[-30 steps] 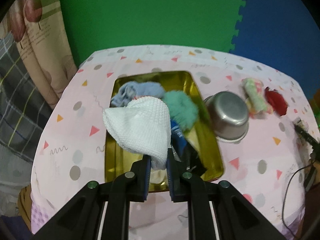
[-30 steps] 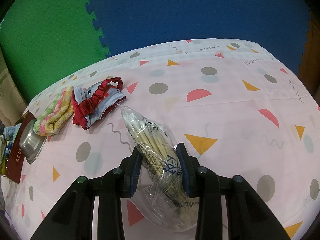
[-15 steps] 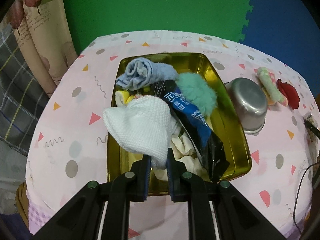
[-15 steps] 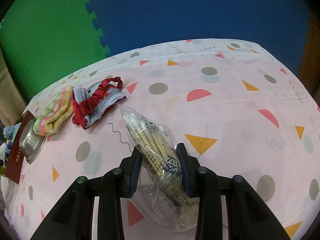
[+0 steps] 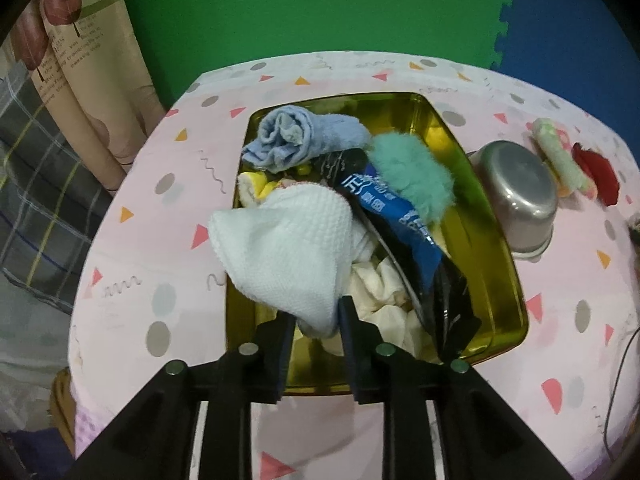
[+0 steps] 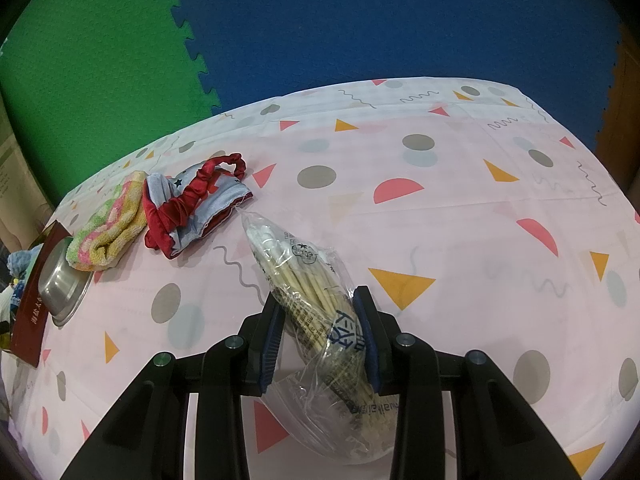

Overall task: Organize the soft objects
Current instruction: 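Lower the white sock into the tin box and open the left tool, then carry the clear plastic bag of sticks toward the tin box with the right tool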

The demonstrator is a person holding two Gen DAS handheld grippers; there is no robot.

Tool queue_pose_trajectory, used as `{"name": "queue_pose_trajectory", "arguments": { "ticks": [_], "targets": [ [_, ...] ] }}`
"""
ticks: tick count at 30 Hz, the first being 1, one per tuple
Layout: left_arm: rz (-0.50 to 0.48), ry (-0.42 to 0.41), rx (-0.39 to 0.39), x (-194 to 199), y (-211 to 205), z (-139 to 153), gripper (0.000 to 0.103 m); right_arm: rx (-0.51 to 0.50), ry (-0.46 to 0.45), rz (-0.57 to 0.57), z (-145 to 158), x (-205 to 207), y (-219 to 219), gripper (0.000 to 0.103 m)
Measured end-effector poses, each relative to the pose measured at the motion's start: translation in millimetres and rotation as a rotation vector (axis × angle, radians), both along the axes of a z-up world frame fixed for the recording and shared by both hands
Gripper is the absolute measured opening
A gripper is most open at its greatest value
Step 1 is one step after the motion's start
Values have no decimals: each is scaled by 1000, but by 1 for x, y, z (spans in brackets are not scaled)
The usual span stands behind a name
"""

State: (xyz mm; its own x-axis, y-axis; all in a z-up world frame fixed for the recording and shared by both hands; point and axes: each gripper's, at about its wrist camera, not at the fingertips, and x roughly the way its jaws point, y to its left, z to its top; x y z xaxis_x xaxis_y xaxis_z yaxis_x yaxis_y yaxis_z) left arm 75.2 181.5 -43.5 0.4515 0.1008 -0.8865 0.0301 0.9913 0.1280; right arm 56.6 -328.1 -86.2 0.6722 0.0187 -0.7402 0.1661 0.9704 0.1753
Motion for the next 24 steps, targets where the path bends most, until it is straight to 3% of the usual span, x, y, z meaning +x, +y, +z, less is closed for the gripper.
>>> {"name": "queue_pose_trajectory", "arguments": {
  "ticks": [4,9,21,24],
  "targets": [
    [-3,-2,44,-4,0,2,37,0,0,0,0,0,0,34],
    [-7,-22,85,-13,0,9,43,-3,2,2,0,0,0,35],
    [-69,-145,226,-38,-25,37,44,-1,2,2,0,0,-1,35],
    [-79,-162,224,-39,-31,40,44,-1,2,2,0,0,-1,35]
  ]
}}
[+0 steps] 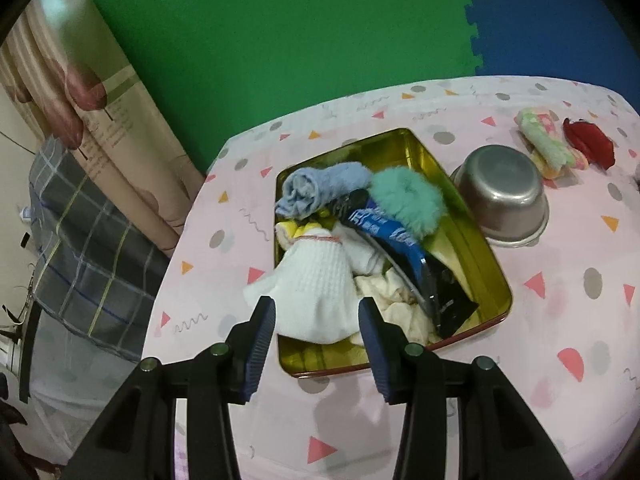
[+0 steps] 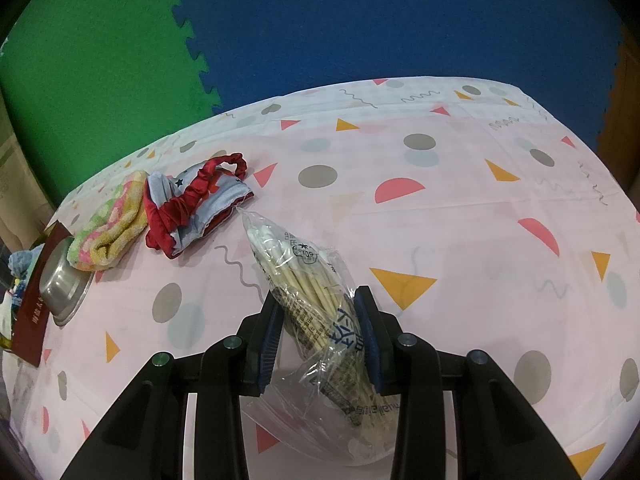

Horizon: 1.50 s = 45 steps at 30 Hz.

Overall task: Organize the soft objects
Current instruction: 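Carry the clear plastic bag of sticks toward the tin box with the right tool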

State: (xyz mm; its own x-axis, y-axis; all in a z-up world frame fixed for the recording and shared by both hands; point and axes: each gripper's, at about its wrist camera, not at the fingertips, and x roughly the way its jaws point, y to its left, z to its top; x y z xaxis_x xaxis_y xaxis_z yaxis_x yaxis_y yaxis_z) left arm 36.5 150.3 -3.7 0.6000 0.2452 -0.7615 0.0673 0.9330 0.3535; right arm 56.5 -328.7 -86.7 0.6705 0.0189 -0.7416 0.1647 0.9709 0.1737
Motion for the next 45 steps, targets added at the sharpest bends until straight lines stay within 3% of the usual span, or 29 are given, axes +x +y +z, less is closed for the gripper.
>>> {"name": "queue_pose_trajectory", "arguments": {
  "ticks": [14,24,35,41,45],
  "targets": [
    [57,-47,-72,1,6,-6,44,-79,28,-2,2,3,10,35],
    [83,-59,-200,-8,30,-17,44,-135,35,-23,5,3,14,28],
    [129,-109,-230,-15,49,-24,44,-131,38,-49,16,-8,17,21],
    [159,-161,-201,-25,57,-20,44,-124,13,-32,31,-14,33,20],
    [161,-166,-233,-27,63,-21,44,-126,3,-4,38,-18,50,20]
  ]
}}
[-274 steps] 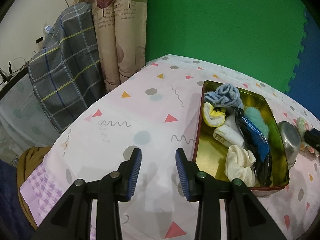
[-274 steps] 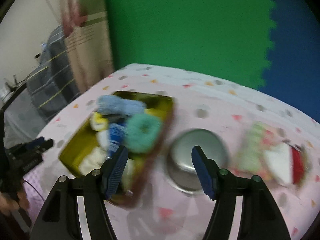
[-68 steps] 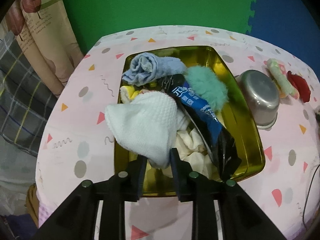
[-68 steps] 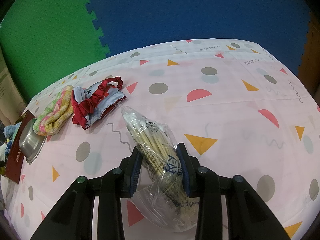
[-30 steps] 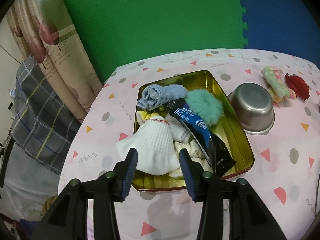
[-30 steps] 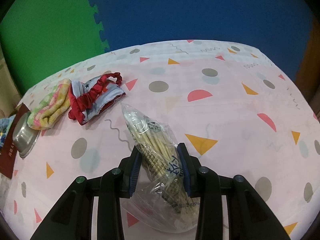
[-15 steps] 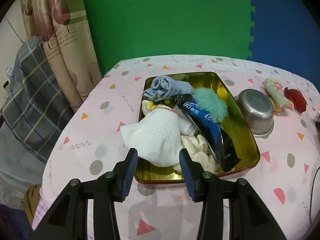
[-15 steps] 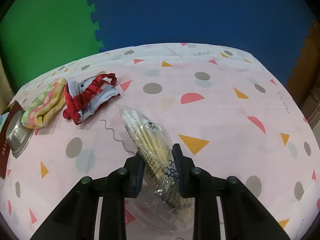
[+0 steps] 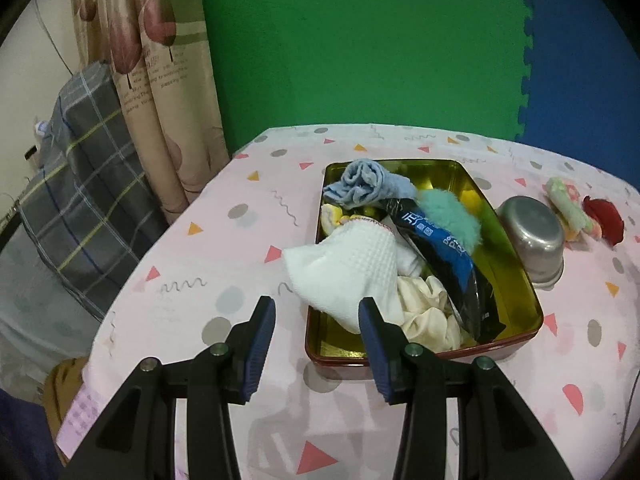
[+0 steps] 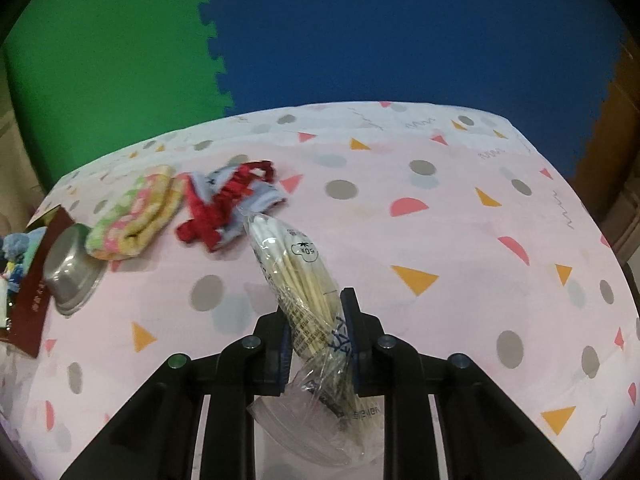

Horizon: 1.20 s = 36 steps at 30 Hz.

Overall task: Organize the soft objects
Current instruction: 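Carry the clear plastic bag of sticks toward the tin box with the right tool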

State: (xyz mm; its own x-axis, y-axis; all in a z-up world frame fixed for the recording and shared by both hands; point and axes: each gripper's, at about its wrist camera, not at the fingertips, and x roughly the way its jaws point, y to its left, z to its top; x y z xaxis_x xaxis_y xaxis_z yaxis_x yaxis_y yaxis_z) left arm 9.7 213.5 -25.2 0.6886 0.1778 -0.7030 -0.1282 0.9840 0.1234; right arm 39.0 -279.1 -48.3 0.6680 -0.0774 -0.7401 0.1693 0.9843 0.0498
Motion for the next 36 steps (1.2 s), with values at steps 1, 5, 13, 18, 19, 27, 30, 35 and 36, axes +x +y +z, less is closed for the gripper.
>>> {"name": "queue_pose_trajectory", "arguments": {
  "ticks": [1,5,13,18,19,27,30,35,36],
  "targets": [
    [3,-1,-3,0,1,0,44,-4,2,10,1,0,5,20],
    [16,-7,-28,-1,6,0,44,-3,-2,38,7,-1,21,20],
    [31,4,-65,-1,12,-2,44,-34,1,98,13,-1,54,20],
    [36,3,-64,-1,12,-2,44,-46,2,135,17,3,74,20],
    [38,4,-64,-2,12,-2,44,-49,3,147,18,4,80,20],
    [69,-9,-99,-2,20,0,44,-38,6,249,21,11,124,20],
    [85,-8,-106,-1,23,-1,44,-32,2,285,25,13,139,20],
    [113,-19,-125,-3,30,1,44,-32,-10,334,31,14,163,20],
    [118,-15,-130,-2,31,0,44,-31,-10,344,32,15,167,20]
  ]
}}
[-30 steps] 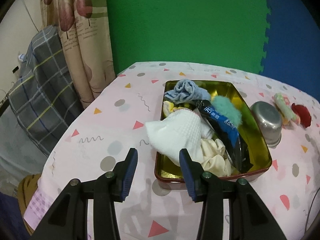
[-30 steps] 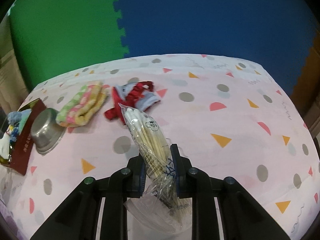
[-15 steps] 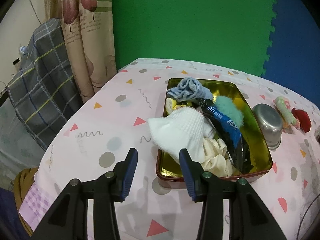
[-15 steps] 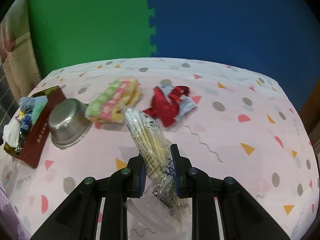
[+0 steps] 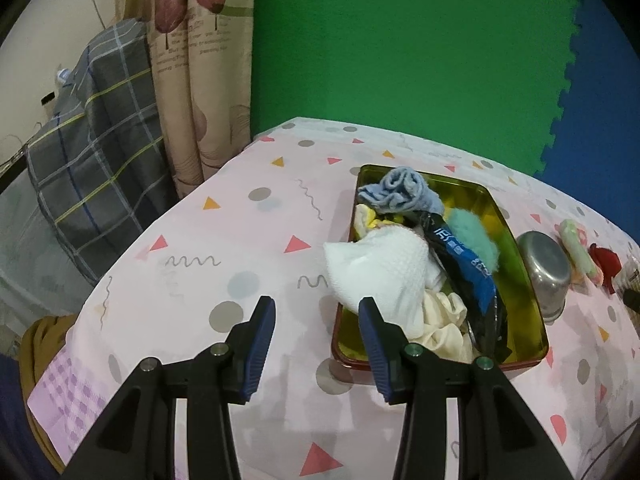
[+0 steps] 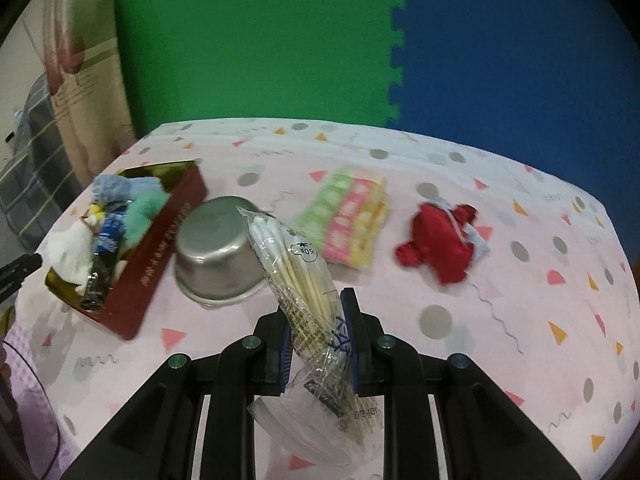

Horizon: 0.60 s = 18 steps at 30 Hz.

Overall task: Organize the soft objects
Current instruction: 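Carry the clear plastic bag of sticks toward the tin box with the right tool, then lower the plastic bag into the tin box and open the right tool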

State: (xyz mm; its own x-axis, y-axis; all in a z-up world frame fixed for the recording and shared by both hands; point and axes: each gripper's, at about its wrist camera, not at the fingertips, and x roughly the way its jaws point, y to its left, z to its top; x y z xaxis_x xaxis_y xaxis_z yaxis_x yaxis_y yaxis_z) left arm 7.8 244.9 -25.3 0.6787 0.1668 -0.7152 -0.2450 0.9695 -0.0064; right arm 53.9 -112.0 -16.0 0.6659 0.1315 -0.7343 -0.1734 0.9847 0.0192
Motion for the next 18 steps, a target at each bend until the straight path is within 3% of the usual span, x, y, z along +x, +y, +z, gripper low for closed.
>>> {"name": "queue_pose_trajectory", "arguments": {
  "ticks": [18],
  "targets": [
    [28,-16,-16,-2,7,2,44,39,-5,178,9,12,88,20]
  ]
}}
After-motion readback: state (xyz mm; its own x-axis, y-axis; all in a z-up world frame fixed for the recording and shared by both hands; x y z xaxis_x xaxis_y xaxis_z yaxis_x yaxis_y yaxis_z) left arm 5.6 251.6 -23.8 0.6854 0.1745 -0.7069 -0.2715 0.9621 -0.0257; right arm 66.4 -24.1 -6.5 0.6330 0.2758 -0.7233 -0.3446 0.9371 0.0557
